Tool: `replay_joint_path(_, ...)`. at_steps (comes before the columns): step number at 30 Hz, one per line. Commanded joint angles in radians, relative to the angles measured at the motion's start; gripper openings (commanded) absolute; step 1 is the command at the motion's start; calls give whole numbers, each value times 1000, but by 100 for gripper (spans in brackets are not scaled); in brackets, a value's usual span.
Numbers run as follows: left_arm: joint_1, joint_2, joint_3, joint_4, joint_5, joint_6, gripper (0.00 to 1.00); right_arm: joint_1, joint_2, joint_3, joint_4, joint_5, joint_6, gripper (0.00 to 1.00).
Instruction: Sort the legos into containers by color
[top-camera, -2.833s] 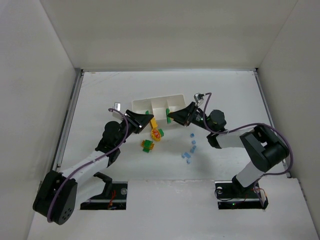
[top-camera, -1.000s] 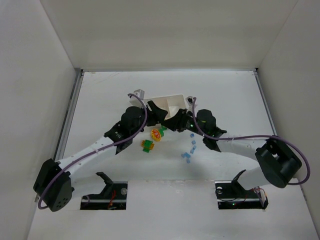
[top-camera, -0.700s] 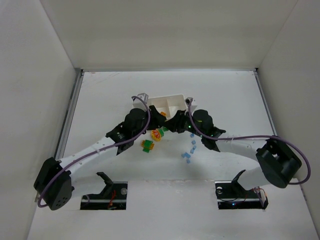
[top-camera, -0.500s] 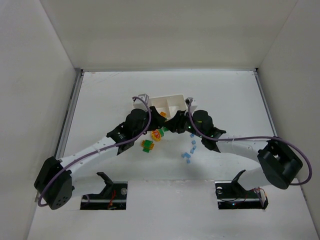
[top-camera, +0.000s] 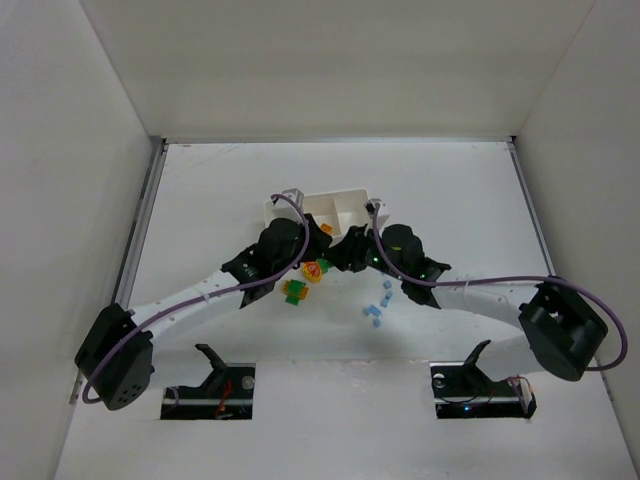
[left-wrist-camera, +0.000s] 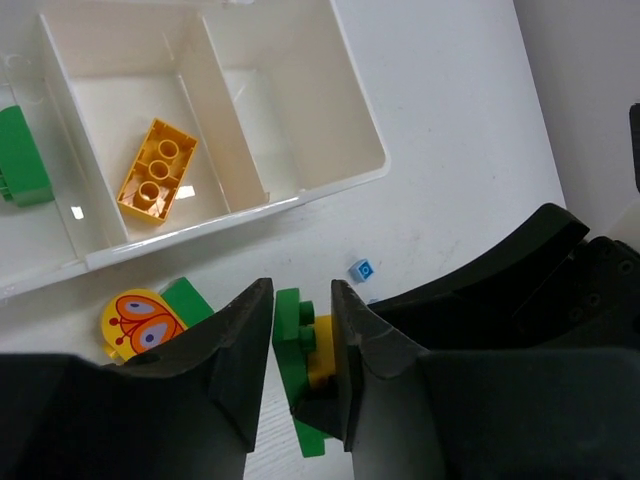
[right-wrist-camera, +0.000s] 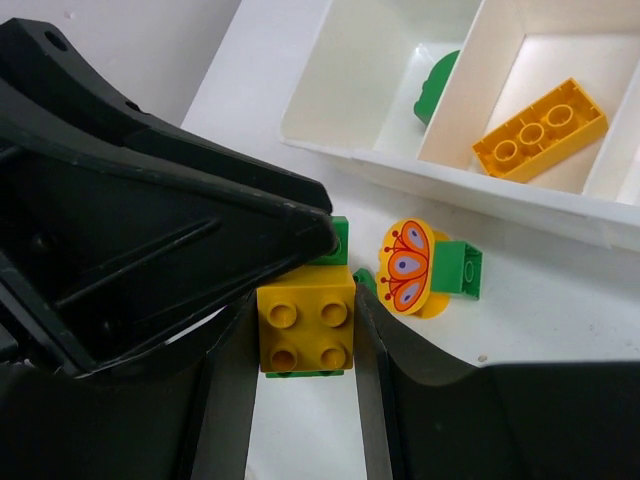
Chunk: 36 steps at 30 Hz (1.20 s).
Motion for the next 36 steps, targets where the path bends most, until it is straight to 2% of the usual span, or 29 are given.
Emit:
replay_joint_path(1,-15,8,9,71,10,-19,24,14,-18,41,53,13,-15,28)
replay_joint_path(6,-18,0,4,71,11,-24,13,14,-18,39,60,17,-9,29)
replay_joint_path(10,-4,-20,-9,73,4,-25,8,14,-18,37,60,17,-4,32)
replay_joint_path(15,16,-32,-26,73,1,-34,6,14,-23,36,60,17,-4,53)
replay_joint_path(19,19,-35,-32,73,2,-34,6,14,-35,28,60,19,-2,59)
replay_joint_path(23,26,-43,-37,68,1,-33,6,11,-49,19,60,19,-2,57)
replay_joint_path(28,29,-49,-39,65,1,-31,6,14,-40,22,53,19,-2,46)
replay_joint_path(30,29,-52,-39,63,-1,-28,6,14,-35,22,56,19,-2,45)
replay_joint_path(32,29,-54,-40,60,-1,-27,6,14,-32,24,54,19,-2,38)
replay_joint_path(36,33,-58,-45,56,-4,-22,6,14,-44,19,57,25,1,31)
